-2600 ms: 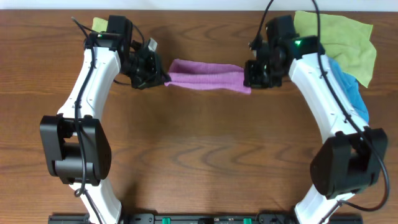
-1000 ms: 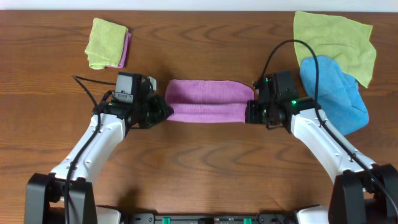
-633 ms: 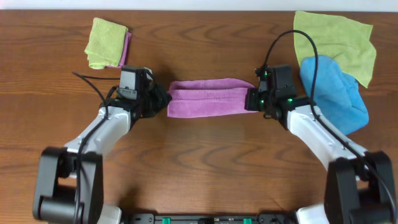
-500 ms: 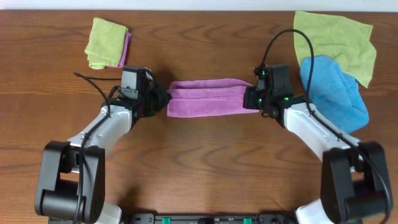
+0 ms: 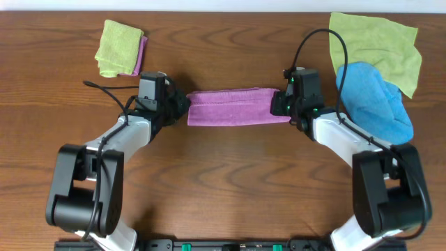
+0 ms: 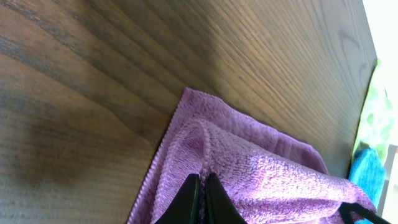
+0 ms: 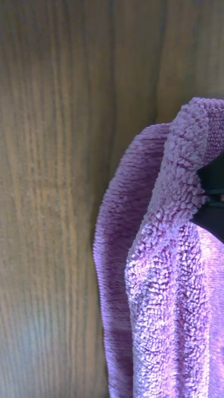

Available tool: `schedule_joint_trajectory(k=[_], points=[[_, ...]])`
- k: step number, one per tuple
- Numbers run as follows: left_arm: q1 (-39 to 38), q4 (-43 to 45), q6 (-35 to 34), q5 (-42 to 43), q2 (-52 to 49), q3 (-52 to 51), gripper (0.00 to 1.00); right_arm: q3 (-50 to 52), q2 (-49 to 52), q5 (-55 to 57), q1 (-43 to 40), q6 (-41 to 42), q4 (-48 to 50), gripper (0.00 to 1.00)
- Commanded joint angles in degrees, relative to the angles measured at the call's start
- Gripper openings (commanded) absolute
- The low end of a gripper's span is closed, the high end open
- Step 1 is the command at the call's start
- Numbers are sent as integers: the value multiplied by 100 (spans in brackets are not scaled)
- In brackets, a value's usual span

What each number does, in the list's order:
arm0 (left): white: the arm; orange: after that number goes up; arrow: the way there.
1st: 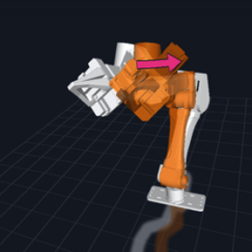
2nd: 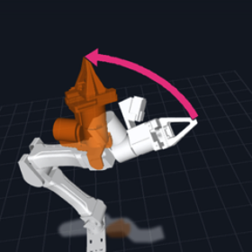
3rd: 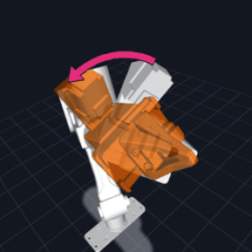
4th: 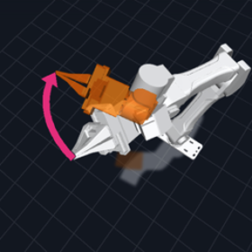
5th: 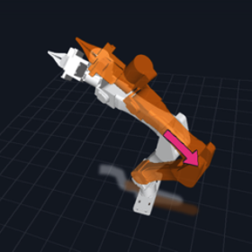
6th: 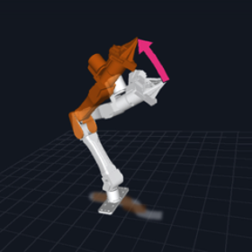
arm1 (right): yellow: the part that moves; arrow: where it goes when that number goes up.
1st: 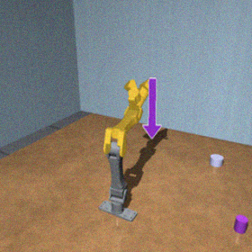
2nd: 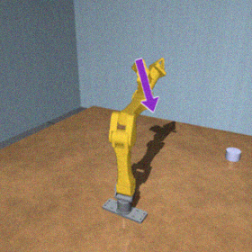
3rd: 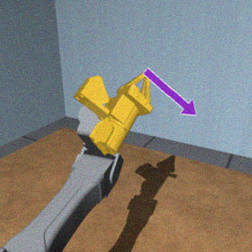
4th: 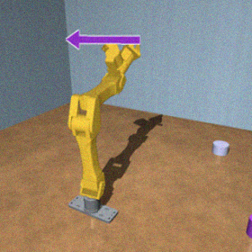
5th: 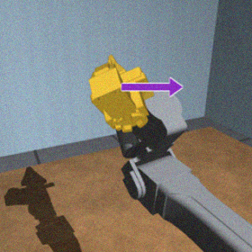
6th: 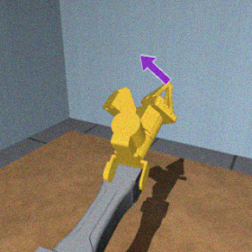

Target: Fold the cloth

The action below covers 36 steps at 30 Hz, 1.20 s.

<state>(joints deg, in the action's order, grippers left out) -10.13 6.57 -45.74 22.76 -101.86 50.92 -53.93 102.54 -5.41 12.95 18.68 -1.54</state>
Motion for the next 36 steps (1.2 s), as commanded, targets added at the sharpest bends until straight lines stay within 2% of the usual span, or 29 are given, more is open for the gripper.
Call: schedule_joint_trajectory(k=[1, 5, 8, 11, 12, 13, 14, 17, 19, 21, 23, 27, 30, 34, 36], points=[[68, 120, -105, -236, -166, 114, 6, -39, 243, 378, -55, 57, 109, 2], [68, 133, -98, -291, -234, 116, 6, -39, 358, 420, -55, 57, 111, 2], [68, 120, -98, -380, -275, 116, 6, -39, 398, 461, -52, 57, 114, 13], [68, 116, -70, -490, -275, 116, 7, -39, 398, 479, -52, 57, 140, 45], [68, 120, -55, -501, -275, 116, 8, -39, 398, 476, -55, 59, 151, 49], [68, 122, -55, -494, -269, 116, 9, -39, 389, 468, -55, 59, 153, 59], [74, 120, -55, -494, -260, 118, 12, -39, 372, 417, -52, 59, 138, 74], [98, 120, -28, -382, -199, 146, 17, -39, 243, 103, -55, 66, 52, 90], [116, 109, 92, -275, -98, 201, 18, -39, 79, 0, -55, 144, -50, 95], [125, 72, 177, -282, 63, 260, 25, -39, -170, 2, -55, 240, -181, 98], [138, 68, 295, -284, 251, 328, 38, -39, -468, 4, -55, 256, -345, 99], [151, -96, 286, -199, 577, 435, 40, -39, -1102, 297, -55, 343, -833, 99], [101, -70, 96, -13, 645, 437, 36, -39, -1550, 719, -61, 498, -1274, 99], [-173, 17, -15, -66, 549, 437, 18, -39, -1838, 619, -210, 820, -1888, 99], [-308, 44, -15, -197, 470, 437, 15, -37, -1794, 503, -295, 929, -2092, 99]])
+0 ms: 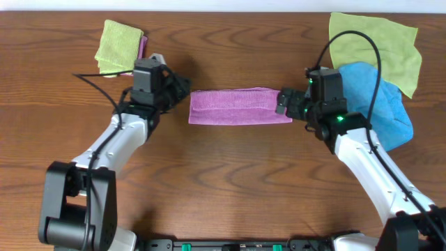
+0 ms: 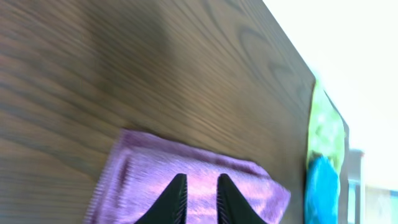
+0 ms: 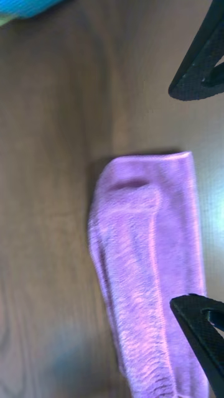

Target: Fold the cloth

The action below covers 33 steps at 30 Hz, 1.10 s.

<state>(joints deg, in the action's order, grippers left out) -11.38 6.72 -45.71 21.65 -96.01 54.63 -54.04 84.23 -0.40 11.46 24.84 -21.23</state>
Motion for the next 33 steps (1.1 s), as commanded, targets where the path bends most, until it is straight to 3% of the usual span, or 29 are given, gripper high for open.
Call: schedule_joint_trajectory(k=[1, 2, 11, 22, 33], points=[[-264, 24, -15, -155, -190, 66, 9, -26, 90, -98, -197, 345, -195, 99], [-328, 26, -15, -214, -264, 66, 6, -26, 149, -199, -234, 343, -197, 99], [-603, 50, -13, -437, -1045, 68, 6, -26, 929, -887, -330, 699, 122, 99], [-601, -22, -13, -876, -1340, 68, 6, -26, 1591, -953, -323, 1320, 769, 99], [-601, -160, -13, -896, -1425, 68, 6, -26, 2188, -1222, -297, 1685, 1333, 85]])
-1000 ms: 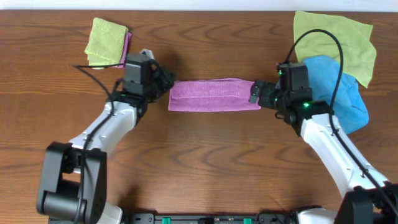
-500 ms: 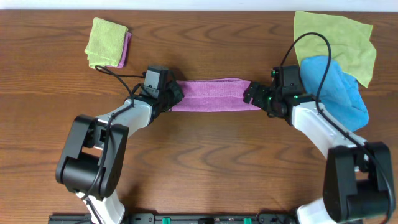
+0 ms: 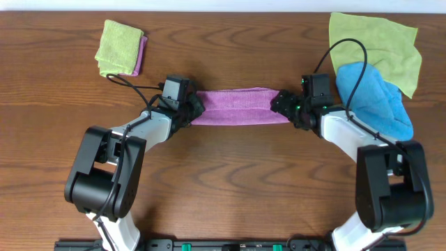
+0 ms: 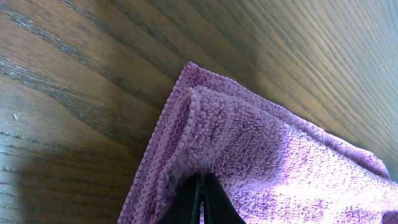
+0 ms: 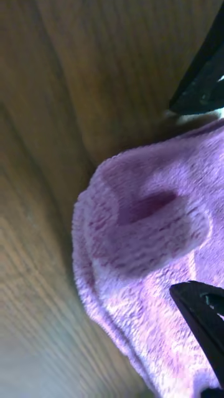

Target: Fold the cloth

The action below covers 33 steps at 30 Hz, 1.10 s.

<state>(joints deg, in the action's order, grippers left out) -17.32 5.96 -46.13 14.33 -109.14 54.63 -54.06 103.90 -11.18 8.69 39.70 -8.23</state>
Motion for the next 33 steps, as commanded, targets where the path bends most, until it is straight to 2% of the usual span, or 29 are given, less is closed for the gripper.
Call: schedule_joint_trajectory(k=[1, 5, 10, 13, 17, 27, 33], points=[[-7, -96, 28, -162, -111, 68, 6, -24, 258, -153, -2, 205, 87, 85], [-7, -101, 28, -160, -111, 68, 6, -24, 407, -256, 90, 208, 457, 76], [-7, -101, 26, -122, -111, 68, 6, -24, 632, -254, 216, 306, 638, 58], [-7, -107, 26, -120, -111, 68, 6, -24, 680, -256, 240, 151, 763, 38], [-4, -138, 26, -120, -111, 68, 6, -26, 623, -256, 229, -188, 940, 1], [4, -142, 26, -76, -109, 160, 6, -28, -378, -240, 356, -402, 750, 1], [4, -188, 28, -79, -109, 339, 6, -175, -581, -262, 713, -431, 660, 1]])
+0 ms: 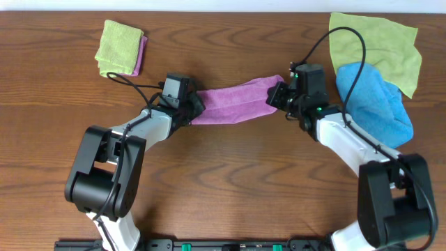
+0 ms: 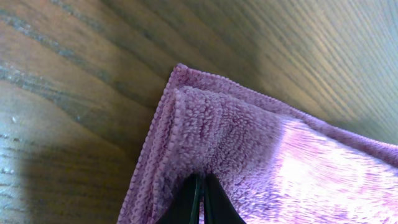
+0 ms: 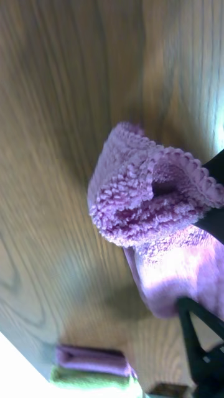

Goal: Fold the cloth
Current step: 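Fold the strip's right end toward the left gripper with the right gripper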

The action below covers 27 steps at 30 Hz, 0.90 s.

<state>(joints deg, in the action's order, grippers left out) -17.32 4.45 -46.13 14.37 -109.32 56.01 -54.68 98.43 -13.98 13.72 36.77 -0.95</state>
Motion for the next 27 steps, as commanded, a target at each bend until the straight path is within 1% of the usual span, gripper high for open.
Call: schedule_joint_trajectory(k=[1, 6, 9, 19, 27], points=[[4, -57, 28, -83, -92, 221, 6, -175, -33, 31, 291, -197, -125, 1], [4, -122, 72, -81, -92, 275, 6, -761, -28, 538, 859, -651, -516, 1], [4, -122, 72, -81, -92, 278, 6, -1008, 50, 627, 1084, -793, -584, 1], [4, -122, 72, -70, -92, 278, 6, -1867, 986, 603, 1554, -892, -920, 1], [129, -168, 94, 44, 118, 278, 6, -1974, 1156, 717, 1926, -1078, -916, 1]])
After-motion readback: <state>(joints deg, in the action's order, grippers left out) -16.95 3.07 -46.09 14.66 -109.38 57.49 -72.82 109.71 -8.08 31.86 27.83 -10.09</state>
